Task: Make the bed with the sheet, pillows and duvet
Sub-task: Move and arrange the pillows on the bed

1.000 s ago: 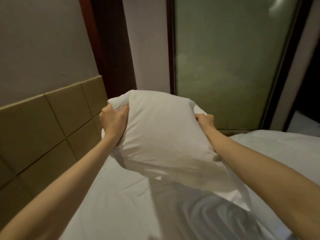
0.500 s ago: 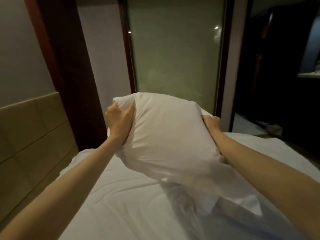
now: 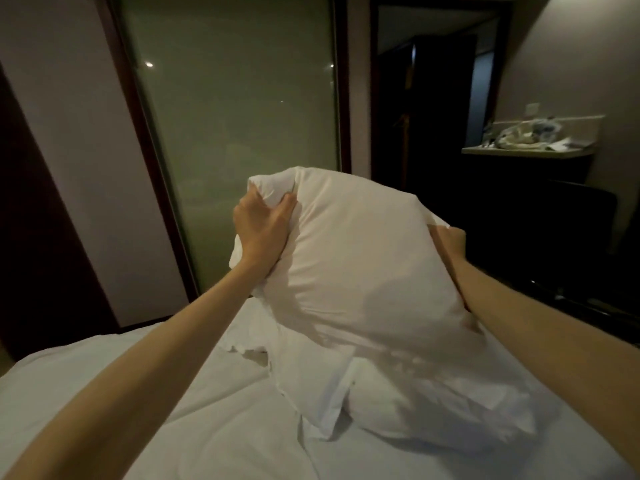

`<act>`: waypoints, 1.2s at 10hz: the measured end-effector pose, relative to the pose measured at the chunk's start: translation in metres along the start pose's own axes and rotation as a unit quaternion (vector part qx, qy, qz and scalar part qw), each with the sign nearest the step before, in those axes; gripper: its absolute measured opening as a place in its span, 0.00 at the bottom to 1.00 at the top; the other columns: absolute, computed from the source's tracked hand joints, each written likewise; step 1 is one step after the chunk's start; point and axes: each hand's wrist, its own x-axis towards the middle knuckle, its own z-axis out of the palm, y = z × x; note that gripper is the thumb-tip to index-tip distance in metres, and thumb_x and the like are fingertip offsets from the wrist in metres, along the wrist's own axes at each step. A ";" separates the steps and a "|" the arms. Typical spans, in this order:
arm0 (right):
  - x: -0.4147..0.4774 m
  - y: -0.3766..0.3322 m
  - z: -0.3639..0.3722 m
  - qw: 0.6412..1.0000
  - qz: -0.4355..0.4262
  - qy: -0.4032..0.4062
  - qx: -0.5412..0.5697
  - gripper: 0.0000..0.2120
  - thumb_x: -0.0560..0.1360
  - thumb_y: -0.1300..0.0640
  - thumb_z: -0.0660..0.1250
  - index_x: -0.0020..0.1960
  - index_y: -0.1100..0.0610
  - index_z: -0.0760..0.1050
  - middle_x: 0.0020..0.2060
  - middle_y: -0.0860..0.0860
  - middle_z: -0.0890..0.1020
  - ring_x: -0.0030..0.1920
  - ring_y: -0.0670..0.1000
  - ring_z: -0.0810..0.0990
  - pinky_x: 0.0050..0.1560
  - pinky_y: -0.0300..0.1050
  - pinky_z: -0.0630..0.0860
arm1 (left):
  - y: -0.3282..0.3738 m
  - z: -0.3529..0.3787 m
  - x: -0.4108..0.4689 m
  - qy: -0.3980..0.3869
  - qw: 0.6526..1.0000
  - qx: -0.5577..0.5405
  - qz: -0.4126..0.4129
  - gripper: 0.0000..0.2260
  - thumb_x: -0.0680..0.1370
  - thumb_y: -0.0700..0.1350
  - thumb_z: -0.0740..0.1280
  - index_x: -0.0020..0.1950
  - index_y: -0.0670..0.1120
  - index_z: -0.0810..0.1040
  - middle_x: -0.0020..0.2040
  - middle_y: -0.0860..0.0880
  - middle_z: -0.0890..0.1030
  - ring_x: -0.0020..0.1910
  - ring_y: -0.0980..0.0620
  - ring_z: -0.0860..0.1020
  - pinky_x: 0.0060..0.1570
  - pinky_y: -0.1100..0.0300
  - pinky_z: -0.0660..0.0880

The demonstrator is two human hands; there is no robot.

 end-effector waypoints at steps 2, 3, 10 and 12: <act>0.080 0.018 -0.055 0.997 0.004 0.071 -0.003 0.19 0.80 0.63 0.60 0.67 0.73 0.66 0.64 0.68 0.72 0.64 0.65 0.70 0.40 0.40 0.70 | 0.009 0.112 -0.004 -0.025 0.999 -0.047 -0.011 0.24 0.66 0.59 0.63 0.42 0.37 0.75 0.35 0.45 0.79 0.35 0.47 0.77 0.37 0.54 0.73; 0.125 0.028 -0.083 0.997 0.029 0.076 -0.002 0.19 0.80 0.60 0.60 0.66 0.72 0.68 0.64 0.67 0.73 0.64 0.63 0.72 0.35 0.37 0.65 | 0.014 0.163 -0.006 -0.039 0.997 -0.064 -0.018 0.23 0.67 0.58 0.63 0.42 0.37 0.75 0.35 0.46 0.79 0.35 0.48 0.76 0.38 0.53 0.74; 0.330 0.169 -0.198 0.982 0.082 -0.117 -0.126 0.21 0.74 0.51 0.66 0.58 0.67 0.76 0.55 0.62 0.80 0.45 0.52 0.73 0.47 0.44 0.69 | 0.033 0.375 -0.160 -0.115 0.945 0.137 -0.272 0.23 0.70 0.58 0.64 0.50 0.39 0.78 0.44 0.43 0.82 0.46 0.43 0.79 0.42 0.57 0.69; 0.327 0.214 -0.203 0.964 0.124 -0.168 -0.166 0.19 0.80 0.53 0.61 0.62 0.67 0.72 0.50 0.60 0.76 0.53 0.59 0.77 0.45 0.43 0.66 | 0.039 0.376 -0.210 -0.229 0.867 0.257 -0.359 0.21 0.77 0.54 0.63 0.58 0.37 0.76 0.56 0.38 0.79 0.55 0.37 0.76 0.51 0.53 0.70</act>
